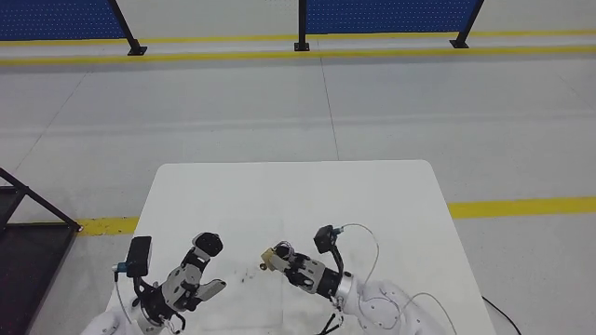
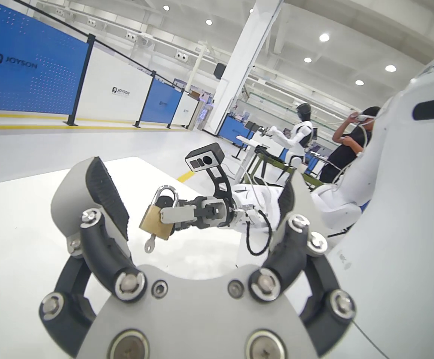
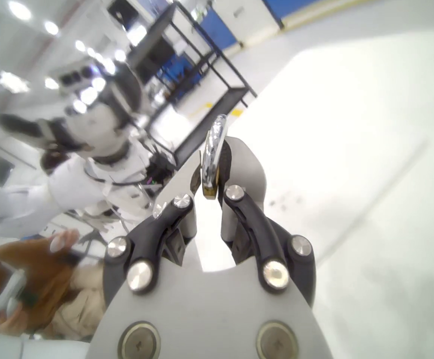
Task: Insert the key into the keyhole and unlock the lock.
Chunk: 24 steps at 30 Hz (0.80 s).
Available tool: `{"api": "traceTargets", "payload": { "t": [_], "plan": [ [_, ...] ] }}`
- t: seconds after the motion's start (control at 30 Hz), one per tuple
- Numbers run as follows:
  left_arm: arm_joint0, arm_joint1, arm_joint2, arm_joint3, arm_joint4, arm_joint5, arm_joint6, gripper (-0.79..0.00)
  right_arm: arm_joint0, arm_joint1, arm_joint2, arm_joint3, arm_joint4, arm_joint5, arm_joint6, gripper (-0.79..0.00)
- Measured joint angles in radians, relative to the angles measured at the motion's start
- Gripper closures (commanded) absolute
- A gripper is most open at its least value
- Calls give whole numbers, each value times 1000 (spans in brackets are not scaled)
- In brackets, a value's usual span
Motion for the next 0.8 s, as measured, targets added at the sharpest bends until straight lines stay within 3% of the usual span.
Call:
{"api": "traceTargets", "payload": {
  "t": [0.2,0.4,0.63,0.67,0.77,0.8],
  "plan": [
    [16,6,-25,7,-20,0,-8,-785,138,-58,-159,154,-22,179,89,0],
    [15,6,-25,7,-20,0,-8,-785,214,-109,-262,283,-29,231,71,0],
    [15,6,-25,7,-20,0,-8,-785,242,-138,-304,342,-28,247,55,0],
    [15,6,-25,7,-20,0,-8,-785,245,-141,-306,348,-27,251,55,-28],
    [15,6,-25,7,-20,0,-8,-785,255,-149,-315,365,-32,265,57,-425],
    [15,6,-25,7,-20,0,-8,-785,257,-151,-318,370,-36,268,55,-686]
  ]
}}
